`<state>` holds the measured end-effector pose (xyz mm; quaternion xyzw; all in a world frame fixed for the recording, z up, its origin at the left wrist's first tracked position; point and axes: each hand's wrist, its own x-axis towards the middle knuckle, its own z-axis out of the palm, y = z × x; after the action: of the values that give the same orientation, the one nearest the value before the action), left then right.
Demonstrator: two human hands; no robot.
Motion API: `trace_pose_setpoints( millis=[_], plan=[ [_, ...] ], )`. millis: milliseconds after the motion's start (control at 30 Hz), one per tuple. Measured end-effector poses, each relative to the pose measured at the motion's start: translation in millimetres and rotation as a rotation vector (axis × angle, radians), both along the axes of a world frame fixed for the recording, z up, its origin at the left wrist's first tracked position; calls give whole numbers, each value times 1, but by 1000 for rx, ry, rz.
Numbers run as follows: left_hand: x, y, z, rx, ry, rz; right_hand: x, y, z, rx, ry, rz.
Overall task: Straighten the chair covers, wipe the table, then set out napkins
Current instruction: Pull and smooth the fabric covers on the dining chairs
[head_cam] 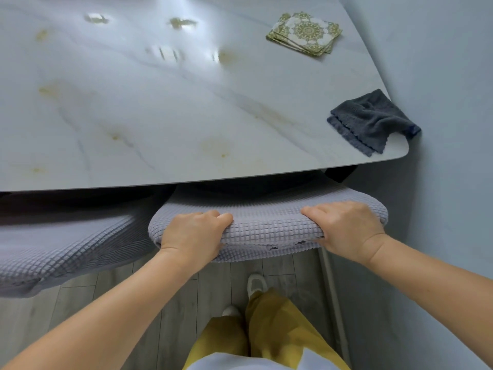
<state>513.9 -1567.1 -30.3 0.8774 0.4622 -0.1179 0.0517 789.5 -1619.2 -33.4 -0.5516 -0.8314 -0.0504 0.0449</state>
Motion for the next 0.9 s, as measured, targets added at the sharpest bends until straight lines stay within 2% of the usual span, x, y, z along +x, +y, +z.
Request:
trace_pose_setpoints(
  millis=[467,900],
  plan=[
    [0,6,-2,70,-31,33,9,16,-1,47,2,129],
    [-3,19,-4,5,-54,-46,7,17,-3,63,5,75]
  ],
)
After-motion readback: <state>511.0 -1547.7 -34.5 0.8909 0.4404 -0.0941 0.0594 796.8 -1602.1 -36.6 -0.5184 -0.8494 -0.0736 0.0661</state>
